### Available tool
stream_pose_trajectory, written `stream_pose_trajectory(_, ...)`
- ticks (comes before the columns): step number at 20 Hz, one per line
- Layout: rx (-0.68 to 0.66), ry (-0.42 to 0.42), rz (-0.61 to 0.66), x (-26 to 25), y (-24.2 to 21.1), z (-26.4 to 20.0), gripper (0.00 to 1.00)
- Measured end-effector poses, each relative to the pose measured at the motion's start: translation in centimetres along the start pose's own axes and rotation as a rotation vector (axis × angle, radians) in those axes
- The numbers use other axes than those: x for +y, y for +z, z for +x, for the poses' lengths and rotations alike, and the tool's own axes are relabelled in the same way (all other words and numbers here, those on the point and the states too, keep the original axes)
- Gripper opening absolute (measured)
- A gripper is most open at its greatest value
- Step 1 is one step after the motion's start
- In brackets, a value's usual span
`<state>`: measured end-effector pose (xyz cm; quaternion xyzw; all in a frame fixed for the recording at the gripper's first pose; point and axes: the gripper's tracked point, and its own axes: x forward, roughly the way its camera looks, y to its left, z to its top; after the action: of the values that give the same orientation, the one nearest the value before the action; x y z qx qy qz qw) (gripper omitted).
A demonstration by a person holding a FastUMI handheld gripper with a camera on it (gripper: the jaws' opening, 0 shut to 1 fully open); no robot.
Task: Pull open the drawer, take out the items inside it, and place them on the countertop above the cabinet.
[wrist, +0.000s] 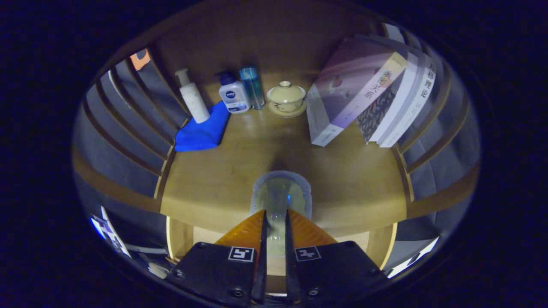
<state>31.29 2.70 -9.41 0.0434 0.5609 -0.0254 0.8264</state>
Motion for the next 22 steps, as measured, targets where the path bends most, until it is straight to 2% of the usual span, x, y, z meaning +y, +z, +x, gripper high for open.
stream_pose_trajectory(2, 0.008, -0.006, -0.002, 0.2, 0.6, 0.9, 0.21)
stream_pose_trajectory(7, 0.042, 0.049, 0.052, 1.1, 0.2, 3.4, 0.21)
stream_pose_trajectory(10, 0.021, 0.034, 0.046, 0.7, 0.6, 3.2, 0.23)
stream_pose_trajectory(16, -0.05, 0.072, 0.073, 1.4, 0.2, 1.3, 0.51)
stream_pose_trajectory(22, -0.201, 0.124, -0.036, 3.5, -2.7, -3.6, 0.79)
